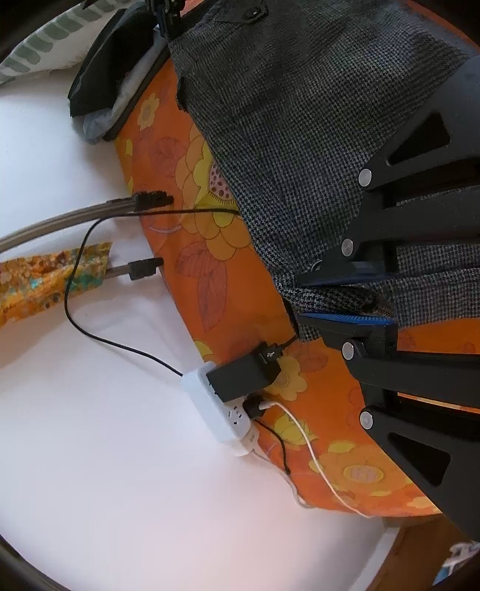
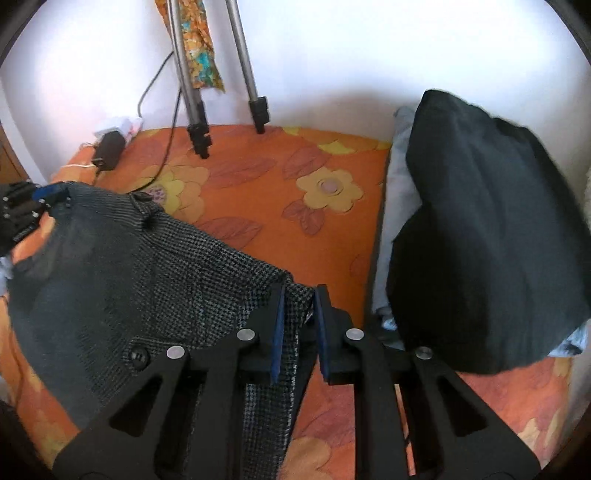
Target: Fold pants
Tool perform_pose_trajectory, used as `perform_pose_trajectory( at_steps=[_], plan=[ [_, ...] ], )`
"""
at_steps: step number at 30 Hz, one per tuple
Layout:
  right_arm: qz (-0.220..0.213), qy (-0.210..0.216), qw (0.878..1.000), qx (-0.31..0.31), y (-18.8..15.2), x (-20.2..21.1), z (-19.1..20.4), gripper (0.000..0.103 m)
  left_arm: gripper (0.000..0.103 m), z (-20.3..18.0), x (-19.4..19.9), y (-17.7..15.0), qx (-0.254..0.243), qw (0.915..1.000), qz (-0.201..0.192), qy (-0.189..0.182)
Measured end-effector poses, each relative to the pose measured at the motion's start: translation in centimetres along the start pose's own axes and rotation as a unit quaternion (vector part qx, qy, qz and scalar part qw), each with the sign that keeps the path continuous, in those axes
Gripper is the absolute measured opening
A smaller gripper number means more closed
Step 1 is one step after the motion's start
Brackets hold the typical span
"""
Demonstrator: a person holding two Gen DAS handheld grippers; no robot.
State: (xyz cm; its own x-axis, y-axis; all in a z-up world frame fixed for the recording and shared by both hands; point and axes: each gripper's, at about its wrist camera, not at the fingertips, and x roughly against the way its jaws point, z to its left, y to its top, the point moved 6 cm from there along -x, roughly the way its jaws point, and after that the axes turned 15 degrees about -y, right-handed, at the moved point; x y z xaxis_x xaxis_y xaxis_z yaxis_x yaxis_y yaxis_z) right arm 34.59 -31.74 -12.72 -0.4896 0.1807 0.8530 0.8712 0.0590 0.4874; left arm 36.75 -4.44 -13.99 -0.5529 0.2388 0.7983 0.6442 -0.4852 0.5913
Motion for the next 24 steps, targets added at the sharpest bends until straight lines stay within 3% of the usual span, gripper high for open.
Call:
perform_pose_trajectory(
  at_steps=[4, 8, 10, 12, 15, 17, 22, 24],
  plan=[
    [-0.001, -0.038, 0.999, 0.027, 0.1, -0.1, 0.4, 0.015, 0.012, -0.2, -0.3, 0.0, -0.005, 0.9999, 0.005, 0.01],
    [-0.011, -0.061, 0.998, 0.031, 0.4, 0.5, 0.5, 0.017, 0.022, 0.4, 0.0, 0.2, 0.012, 0.9998, 0.006, 0.018],
    [-0.012, -0.062, 0.998, 0.022, 0.5, 1.1, 0.1, 0.026, 0.029, 1.1, 0.9, 0.4, 0.035, 0.9992, -0.002, 0.016],
    [-0.024, -0.07, 0.997, 0.019, 0.8, 2.2, -0.2, 0.045, 0.032, 1.5, 2.0, 0.4, 0.043, 0.9989, -0.011, 0.016],
    [-0.053, -0.073, 0.996, 0.025, 1.0, 4.9, 0.0, 0.051, 0.043, 2.0, 4.4, 0.2, 0.052, 0.9982, -0.027, 0.01],
    [-0.067, -0.057, 0.996, 0.031, 1.0, 7.0, 0.9, 0.051, 0.049, 2.3, 6.3, -0.2, 0.064, 0.9971, -0.04, -0.003],
    [-0.094, -0.004, 0.994, 0.061, 0.6, 11.9, 5.1, 0.051, 0.052, 3.3, 12.1, -2.5, 0.082, 0.9933, -0.079, -0.018],
    [-0.103, 0.02, 0.991, 0.077, 0.2, 13.7, 7.4, 0.052, 0.057, 3.7, 14.0, -3.9, 0.094, 0.9909, -0.092, -0.028]
  ],
)
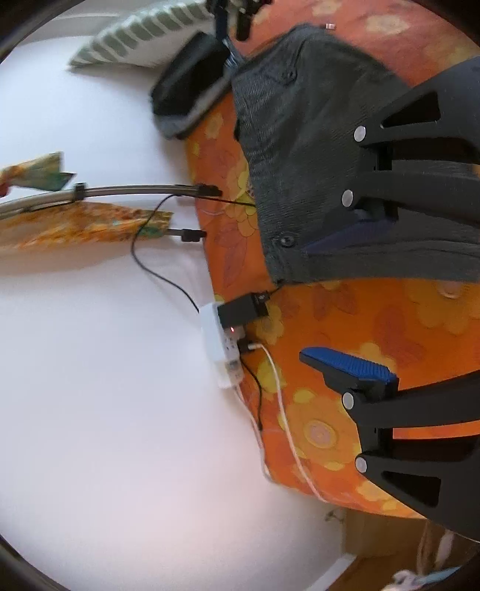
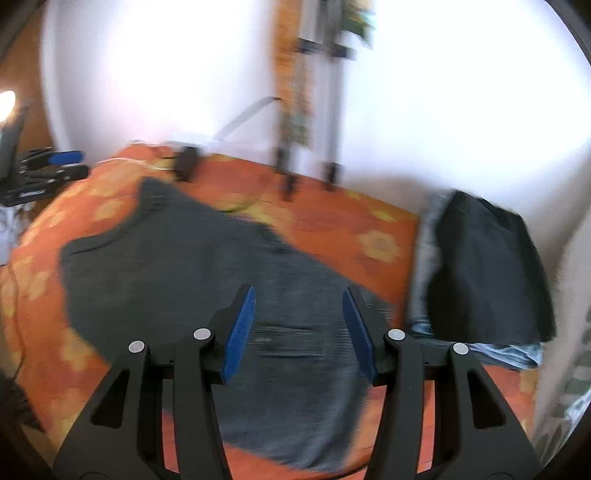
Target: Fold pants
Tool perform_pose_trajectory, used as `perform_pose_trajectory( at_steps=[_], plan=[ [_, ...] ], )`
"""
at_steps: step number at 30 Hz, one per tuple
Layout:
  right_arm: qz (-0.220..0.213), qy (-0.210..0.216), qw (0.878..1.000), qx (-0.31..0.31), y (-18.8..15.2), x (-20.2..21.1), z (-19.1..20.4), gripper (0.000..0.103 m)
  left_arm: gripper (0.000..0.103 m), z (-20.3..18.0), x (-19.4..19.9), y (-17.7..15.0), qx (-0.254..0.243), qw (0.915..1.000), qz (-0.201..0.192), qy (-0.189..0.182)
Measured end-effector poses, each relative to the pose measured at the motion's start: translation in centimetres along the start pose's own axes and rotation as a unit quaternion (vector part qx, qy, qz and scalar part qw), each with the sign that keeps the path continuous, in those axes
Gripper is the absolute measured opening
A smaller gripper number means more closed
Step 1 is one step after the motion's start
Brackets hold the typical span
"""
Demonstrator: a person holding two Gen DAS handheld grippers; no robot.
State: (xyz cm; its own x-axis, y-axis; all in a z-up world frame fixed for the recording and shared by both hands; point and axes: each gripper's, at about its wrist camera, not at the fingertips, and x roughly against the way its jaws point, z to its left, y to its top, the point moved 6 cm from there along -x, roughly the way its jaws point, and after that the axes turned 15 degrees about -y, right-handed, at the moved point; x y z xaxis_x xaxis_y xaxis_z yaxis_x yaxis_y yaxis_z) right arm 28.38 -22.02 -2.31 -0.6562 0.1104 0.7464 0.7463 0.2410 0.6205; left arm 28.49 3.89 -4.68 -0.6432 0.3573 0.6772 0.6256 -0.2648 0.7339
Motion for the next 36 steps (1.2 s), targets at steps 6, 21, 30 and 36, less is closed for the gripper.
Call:
perform_pose_trajectory(
  at_steps=[6, 21, 30, 36],
  plan=[
    [-0.016, 0.078, 0.996, 0.037, 0.4, 3.7, 7.8, 0.057, 0.06, 2.0, 4.1, -4.3, 0.044, 0.9982, -0.006, -0.04],
    [0.042, 0.122, 0.985, 0.114, -7.7, 3.3, 22.4, 0.057, 0.06, 0.8, 2.9, -11.9, 0.073, 0.989, 0.043, -0.121],
    [0.036, 0.076, 0.986, 0.147, -8.5, 1.7, 24.3, 0.057, 0.055, 0.7, 1.0, -12.9, 0.077, 0.9875, 0.067, -0.119],
    [0.043, 0.037, 0.982, 0.179, -7.8, 0.3, 24.5, 0.026, 0.054, 0.8, 0.8, -12.5, 0.073, 0.9891, 0.068, -0.108]
  ],
)
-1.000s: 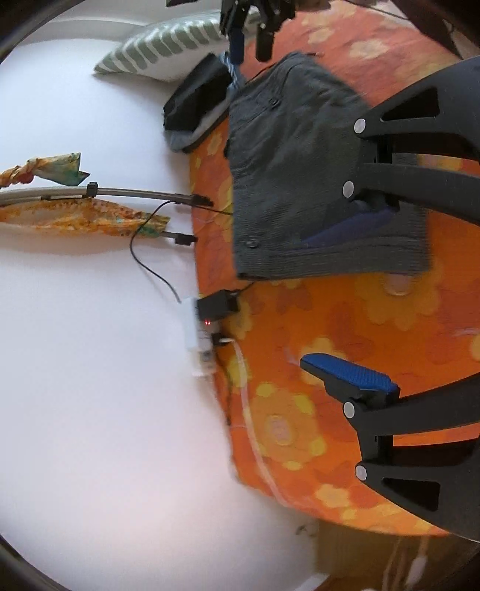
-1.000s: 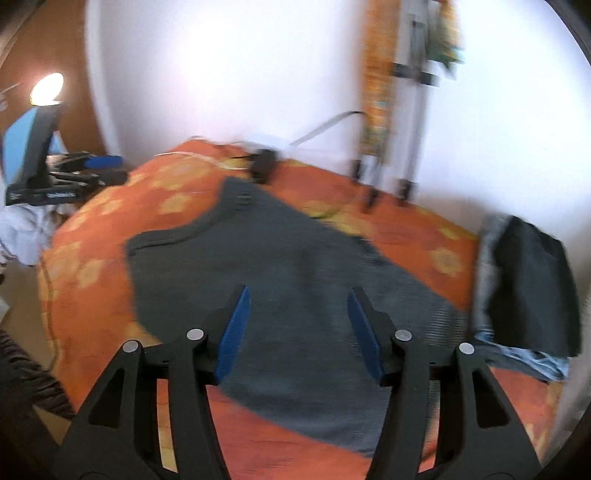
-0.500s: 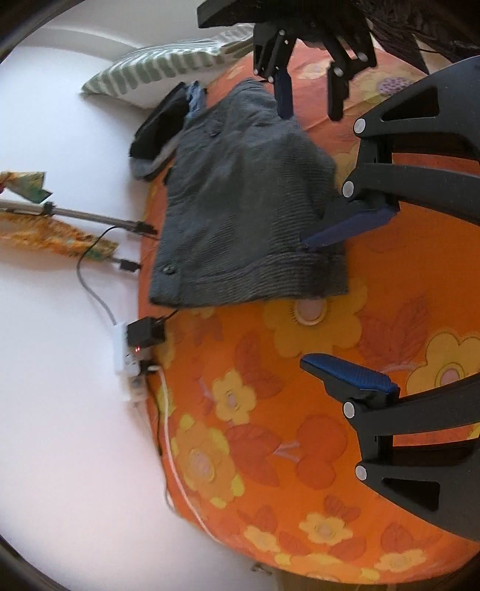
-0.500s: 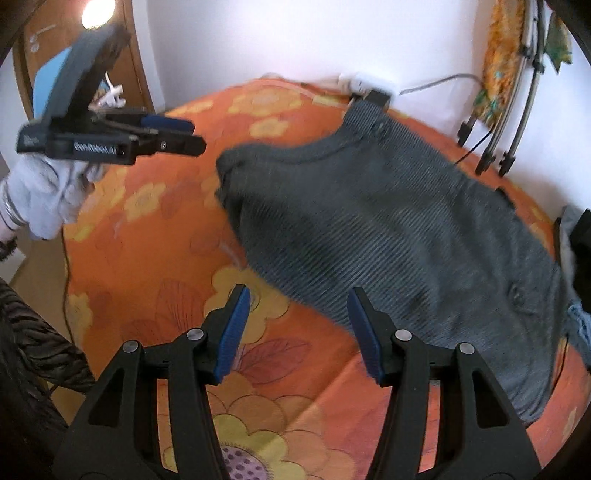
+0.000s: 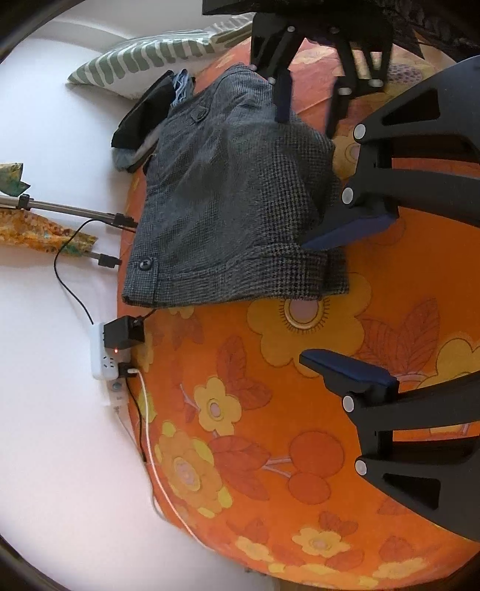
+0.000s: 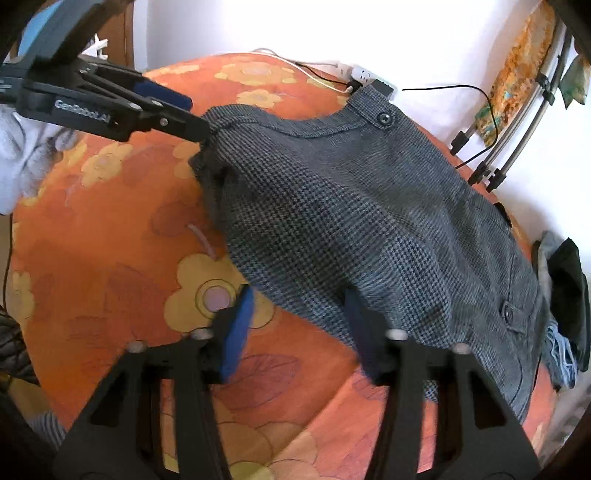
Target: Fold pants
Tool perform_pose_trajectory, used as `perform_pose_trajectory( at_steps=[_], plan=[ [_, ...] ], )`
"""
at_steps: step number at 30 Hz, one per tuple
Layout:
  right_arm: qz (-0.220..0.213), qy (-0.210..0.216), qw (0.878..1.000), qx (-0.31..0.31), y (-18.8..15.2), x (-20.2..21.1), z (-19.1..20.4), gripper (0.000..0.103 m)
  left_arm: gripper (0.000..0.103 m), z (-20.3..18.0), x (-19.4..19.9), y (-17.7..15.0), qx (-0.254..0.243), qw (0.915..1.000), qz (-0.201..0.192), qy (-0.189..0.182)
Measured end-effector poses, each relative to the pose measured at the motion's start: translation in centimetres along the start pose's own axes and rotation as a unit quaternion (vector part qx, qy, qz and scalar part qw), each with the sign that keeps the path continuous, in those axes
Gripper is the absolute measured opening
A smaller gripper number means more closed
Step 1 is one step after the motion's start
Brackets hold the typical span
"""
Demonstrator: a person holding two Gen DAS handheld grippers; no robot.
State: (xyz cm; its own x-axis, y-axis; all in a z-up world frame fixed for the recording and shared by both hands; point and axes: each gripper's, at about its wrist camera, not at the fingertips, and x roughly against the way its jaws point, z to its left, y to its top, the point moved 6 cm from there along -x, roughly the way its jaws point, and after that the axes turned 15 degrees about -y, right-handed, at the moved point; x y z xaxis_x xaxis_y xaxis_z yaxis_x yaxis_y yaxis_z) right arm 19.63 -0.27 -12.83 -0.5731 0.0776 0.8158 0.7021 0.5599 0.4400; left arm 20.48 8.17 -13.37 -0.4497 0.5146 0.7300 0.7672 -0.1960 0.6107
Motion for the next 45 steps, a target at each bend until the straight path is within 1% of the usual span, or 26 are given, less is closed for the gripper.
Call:
perform_pose_trajectory(
  at_steps=[1, 2, 3, 4, 5, 7, 9, 12, 13, 15, 16, 17, 18, 20, 23, 25, 26, 28, 29, 30, 31, 33, 39, 42, 44, 45],
  plan=[
    [0.006, 0.005, 1.0, -0.001, 0.1, -0.1, -0.2, 0.013, 0.054, -0.1, 0.2, 0.1, -0.003, 1.0, -0.003, 0.001],
    [0.014, 0.02, 1.0, -0.007, 0.2, -0.2, -0.6, 0.006, 0.054, -0.2, 0.4, 0.2, -0.005, 1.0, -0.005, 0.001],
    [0.019, 0.037, 0.999, -0.018, 0.4, -0.1, -1.2, 0.006, 0.054, -0.4, 0.7, 0.4, -0.009, 0.9999, -0.009, 0.002],
    [0.017, 0.043, 0.999, -0.025, 0.7, 0.1, -1.7, 0.005, 0.054, -0.6, 1.2, 0.5, -0.016, 0.9998, -0.013, 0.005],
    [0.013, 0.042, 0.999, -0.029, 1.2, 0.4, -2.5, 0.002, 0.054, -0.8, 1.5, 0.5, -0.022, 0.9996, -0.016, 0.007],
    [0.002, 0.038, 0.999, -0.035, 2.3, 0.9, -3.8, 0.002, 0.052, -1.3, 1.8, 0.6, -0.032, 0.9993, -0.02, 0.003],
    [-0.002, 0.045, 0.998, -0.051, 3.4, 1.2, -5.0, 0.002, 0.05, -2.0, 2.2, 0.6, -0.041, 0.9988, -0.023, -0.009],
    [-0.004, 0.068, 0.995, -0.073, 4.8, 1.4, -6.5, 0.002, 0.047, -3.6, 2.2, 0.4, -0.051, 0.9975, -0.02, -0.043],
    [-0.004, 0.07, 0.995, -0.073, 4.9, 1.5, -6.6, 0.002, 0.046, -4.2, 2.0, 0.2, -0.056, 0.9969, -0.015, -0.053],
    [0.002, 0.086, 0.994, -0.066, 4.2, 1.6, -6.2, 0.002, 0.043, -5.1, 1.3, -0.2, -0.068, 0.9958, -0.002, -0.061],
    [0.005, 0.096, 0.993, -0.062, 3.6, 1.7, -5.7, 0.004, 0.042, -5.4, 0.9, -0.6, -0.071, 0.9951, 0.006, -0.069],
    [0.009, 0.104, 0.993, -0.056, 3.0, 1.6, -5.0, 0.015, 0.041, -5.6, 0.6, -0.8, -0.071, 0.9947, 0.012, -0.073],
    [0.01, 0.107, 0.993, -0.051, 2.5, 1.7, -4.4, 0.039, 0.041, -5.8, 0.3, -1.0, -0.072, 0.9944, 0.017, -0.076],
    [0.003, 0.103, 0.994, -0.035, 1.0, 1.8, -2.6, 0.065, 0.04, -5.8, -0.4, -1.6, -0.073, 0.9938, 0.029, -0.079],
    [0.0, 0.084, 0.996, 0.0, -0.2, 0.9, -0.1, 0.065, 0.034, -5.8, -1.0, -2.4, -0.073, 0.9931, 0.043, -0.082],
    [-0.005, 0.044, 0.999, 0.024, -0.3, -0.2, 1.3, 0.065, 0.031, -5.6, -1.3, -2.6, -0.07, 0.993, 0.048, -0.083],
    [-0.004, 0.034, 0.999, 0.029, -0.3, -0.5, 1.6, 0.065, 0.031, -5.5, -1.3, -2.7, -0.07, 0.9929, 0.049, -0.083],
    [-0.001, 0.011, 0.999, 0.031, 0.0, -1.3, 1.7, 0.049, 0.031, -5.4, -1.4, -2.6, -0.069, 0.9931, 0.048, -0.082],
    [0.003, 0.012, 1.0, 0.027, 0.3, -1.5, 1.2, 0.031, 0.031, -5.4, -1.3, -2.6, -0.068, 0.9932, 0.047, -0.083],
    [0.006, 0.028, 0.999, 0.018, 0.6, -1.4, 0.8, 0.02, 0.031, -5.4, -1.3, -2.5, -0.069, 0.9931, 0.046, -0.083],
    [0.008, 0.048, 0.999, 0.0, 1.0, -1.2, 0.1, 0.015, 0.031, -5.5, -1.3, -2.4, -0.072, 0.993, 0.045, -0.082],
    [0.01, 0.07, 0.997, -0.022, 1.7, -0.7, -1.3, 0.011, 0.031, -5.9, -1.4, -2.3, -0.085, 0.9921, 0.044, -0.081],
    [0.017, 0.141, 0.986, -0.086, 4.3, 0.4, -5.5, 0.009, 0.031, -8.0, -1.8, -1.8, -0.127, 0.9877, 0.036, -0.084],
    [0.017, 0.149, 0.984, -0.101, 5.3, 0.5, -7.2, 0.008, 0.031, -8.9, -1.9, -1.1, -0.137, 0.986, 0.028, -0.09],
    [0.015, 0.144, 0.984, -0.106, 5.8, 0.4, -8.0, 0.008, 0.032, -9.4, -2.2, -0.5, -0.141, 0.9854, 0.023, -0.093],
    [0.017, 0.15, 0.982, -0.112, 6.0, 0.3, -8.3, 0.008, 0.034, -9.6, -2.4, -0.2, -0.141, 0.9852, 0.022, -0.095]
  ],
)
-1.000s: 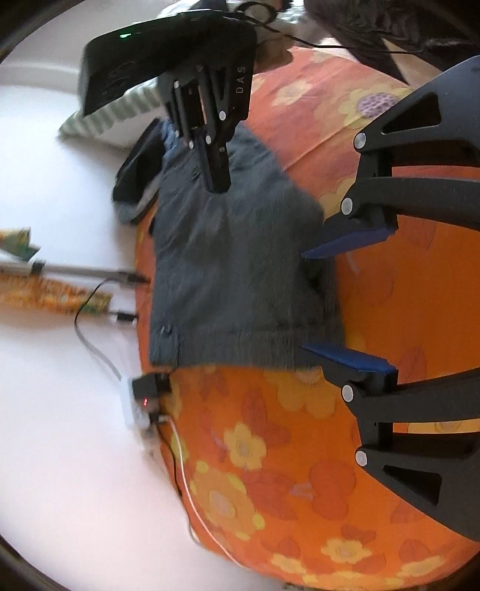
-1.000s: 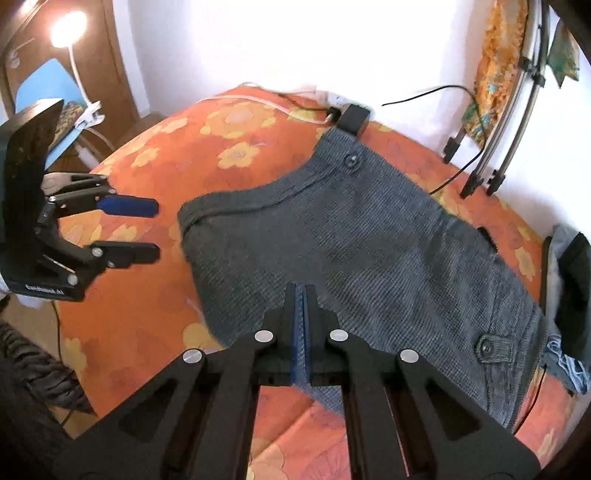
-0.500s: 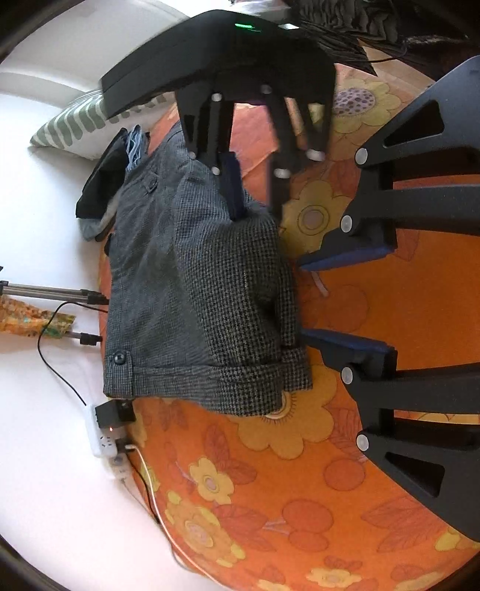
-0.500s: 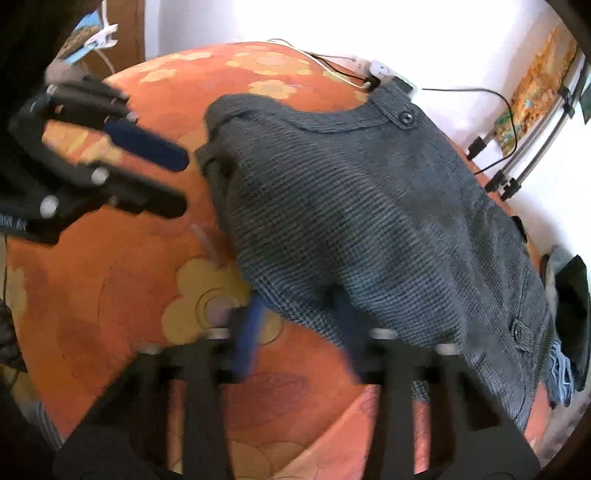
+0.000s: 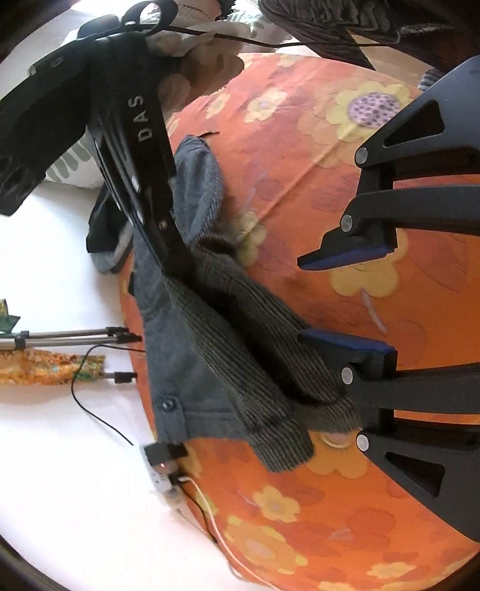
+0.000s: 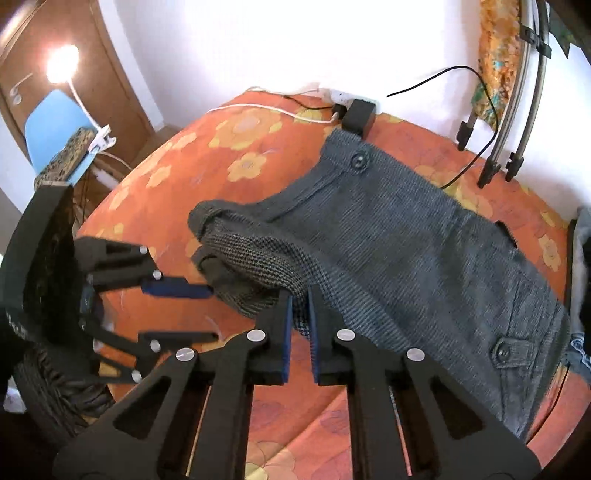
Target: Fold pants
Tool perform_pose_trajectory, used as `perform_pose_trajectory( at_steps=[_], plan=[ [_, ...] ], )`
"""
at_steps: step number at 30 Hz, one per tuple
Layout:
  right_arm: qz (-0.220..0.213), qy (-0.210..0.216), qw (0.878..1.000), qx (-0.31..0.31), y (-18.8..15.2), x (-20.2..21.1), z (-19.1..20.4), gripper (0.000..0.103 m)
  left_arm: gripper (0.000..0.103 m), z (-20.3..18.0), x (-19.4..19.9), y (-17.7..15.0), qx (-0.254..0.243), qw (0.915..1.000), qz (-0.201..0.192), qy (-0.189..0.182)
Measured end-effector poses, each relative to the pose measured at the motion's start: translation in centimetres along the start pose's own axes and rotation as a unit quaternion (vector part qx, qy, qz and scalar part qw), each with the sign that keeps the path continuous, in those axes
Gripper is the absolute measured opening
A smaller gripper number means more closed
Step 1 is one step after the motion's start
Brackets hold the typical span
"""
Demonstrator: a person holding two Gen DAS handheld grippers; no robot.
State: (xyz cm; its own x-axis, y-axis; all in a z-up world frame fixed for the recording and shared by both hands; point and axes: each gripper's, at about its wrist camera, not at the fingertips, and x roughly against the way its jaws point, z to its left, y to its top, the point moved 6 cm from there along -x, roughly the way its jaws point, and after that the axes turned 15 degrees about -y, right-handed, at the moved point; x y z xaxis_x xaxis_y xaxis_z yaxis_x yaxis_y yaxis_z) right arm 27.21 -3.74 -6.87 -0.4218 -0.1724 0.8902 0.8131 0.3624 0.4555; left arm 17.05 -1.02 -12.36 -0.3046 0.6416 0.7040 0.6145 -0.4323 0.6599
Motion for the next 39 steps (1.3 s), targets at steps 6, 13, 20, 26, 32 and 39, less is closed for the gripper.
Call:
perform_pose_trajectory(
  at_steps=[6, 13, 20, 26, 32, 39],
  plan=[
    [0.021, 0.078, 0.996, -0.03, -0.6, 0.0, -0.2, 0.011, 0.037, -0.2, -1.4, 1.2, 0.004, 0.9996, 0.0, -0.027],
    [-0.006, 0.135, 0.989, -0.061, -1.5, 1.5, -1.3, 0.017, 0.037, -0.1, 2.2, -1.5, 0.03, 0.998, -0.005, -0.056],
    [0.011, 0.108, 0.993, -0.043, -1.9, -2.3, 1.3, 0.017, 0.037, 3.3, 5.8, -0.7, 0.075, 0.9953, -0.059, -0.018],
    [0.066, 0.102, 0.991, -0.058, -4.3, -7.1, 3.0, 0.017, 0.037, 5.0, 2.9, -0.5, 0.097, 0.9944, -0.039, -0.015],
    [0.022, 0.082, 0.992, -0.095, -5.9, -2.6, -0.6, 0.019, 0.035, 5.0, -0.2, -3.3, 0.066, 0.9969, 0.035, 0.026],
    [-0.014, -0.077, 0.966, -0.247, -12.0, 4.2, -14.0, 0.051, 0.036, 3.3, 2.1, -0.9, 0.047, 0.9978, 0.007, 0.047]
  ],
)
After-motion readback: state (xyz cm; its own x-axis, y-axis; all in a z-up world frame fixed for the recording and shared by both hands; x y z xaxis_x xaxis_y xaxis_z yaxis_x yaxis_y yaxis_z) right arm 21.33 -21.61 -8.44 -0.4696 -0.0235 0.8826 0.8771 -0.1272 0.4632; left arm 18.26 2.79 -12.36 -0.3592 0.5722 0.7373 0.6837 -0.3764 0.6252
